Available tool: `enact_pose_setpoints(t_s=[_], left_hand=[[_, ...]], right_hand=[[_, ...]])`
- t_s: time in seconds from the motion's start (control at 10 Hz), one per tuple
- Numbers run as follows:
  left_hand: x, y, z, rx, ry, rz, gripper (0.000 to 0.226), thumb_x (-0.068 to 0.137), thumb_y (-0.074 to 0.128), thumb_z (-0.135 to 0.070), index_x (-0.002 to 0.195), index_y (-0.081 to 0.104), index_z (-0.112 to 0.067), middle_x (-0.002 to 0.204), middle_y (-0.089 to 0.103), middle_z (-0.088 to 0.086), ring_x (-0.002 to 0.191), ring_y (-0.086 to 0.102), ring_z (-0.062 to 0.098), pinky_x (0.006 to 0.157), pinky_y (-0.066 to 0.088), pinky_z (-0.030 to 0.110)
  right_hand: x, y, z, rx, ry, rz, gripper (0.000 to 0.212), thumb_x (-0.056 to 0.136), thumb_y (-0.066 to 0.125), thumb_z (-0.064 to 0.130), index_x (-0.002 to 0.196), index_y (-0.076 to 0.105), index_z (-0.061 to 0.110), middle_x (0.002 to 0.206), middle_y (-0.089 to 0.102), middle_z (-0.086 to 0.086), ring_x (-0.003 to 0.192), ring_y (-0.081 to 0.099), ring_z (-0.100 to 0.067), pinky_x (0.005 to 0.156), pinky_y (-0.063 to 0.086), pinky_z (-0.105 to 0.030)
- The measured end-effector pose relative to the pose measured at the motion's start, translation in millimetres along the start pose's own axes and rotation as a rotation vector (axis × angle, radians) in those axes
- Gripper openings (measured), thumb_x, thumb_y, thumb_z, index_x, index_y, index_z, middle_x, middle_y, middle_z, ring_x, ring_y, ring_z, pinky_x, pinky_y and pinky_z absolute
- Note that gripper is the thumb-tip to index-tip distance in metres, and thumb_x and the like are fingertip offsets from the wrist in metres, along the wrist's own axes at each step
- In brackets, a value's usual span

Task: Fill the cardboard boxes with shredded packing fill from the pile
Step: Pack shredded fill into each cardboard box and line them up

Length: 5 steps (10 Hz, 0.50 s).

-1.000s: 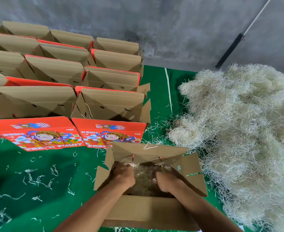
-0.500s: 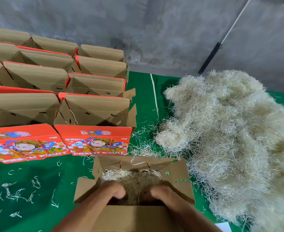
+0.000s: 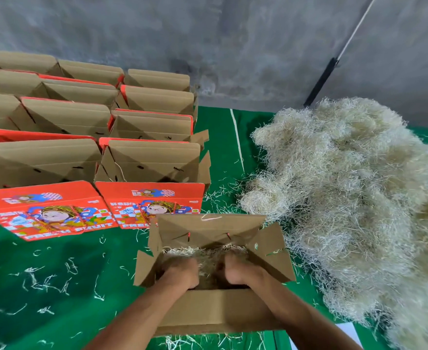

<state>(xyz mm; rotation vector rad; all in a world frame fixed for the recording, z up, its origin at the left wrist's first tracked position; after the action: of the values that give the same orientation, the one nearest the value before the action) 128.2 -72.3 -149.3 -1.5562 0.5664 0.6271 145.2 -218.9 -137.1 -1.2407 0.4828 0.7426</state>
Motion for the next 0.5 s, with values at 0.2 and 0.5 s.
enact_pose_setpoints(t_s=[0.2,0.5], left_hand=[[7.7,-0.1,20.2,-0.021,-0.092,0.074,0.078,0.093,0.048,-0.033,0.157,0.015,-0.004,0.164,0.015,0.016,0.150,0.020,0.033,0.121,0.023,0.044],[4.8,-4.9,-9.5,-0.130,0.003,-0.031,0.044,0.090,0.054,-0.021,0.134,0.054,-0.016,0.140,0.056,0.013,0.126,0.055,0.031,0.100,0.045,0.036]], right_hand=[[14.2,7.9,-13.5,-0.041,0.057,-0.063,0.053,0.105,0.040,0.018,0.155,0.025,0.008,0.161,0.027,-0.015,0.149,0.026,-0.030,0.122,0.022,-0.040],[12.3,-4.9,-14.6,-0.068,0.134,-0.255,0.037,0.101,0.049,0.018,0.138,0.056,0.017,0.144,0.054,-0.010,0.135,0.048,-0.027,0.116,0.033,-0.035]])
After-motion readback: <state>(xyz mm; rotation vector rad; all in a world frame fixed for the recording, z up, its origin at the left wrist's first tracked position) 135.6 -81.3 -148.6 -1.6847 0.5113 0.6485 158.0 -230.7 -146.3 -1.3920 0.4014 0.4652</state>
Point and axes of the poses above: each hand's wrist, its own x-axis towards the middle knuckle, its own y-axis out of the palm, z = x × y, the point moved 6 cm from there along x, towards the middle knuckle
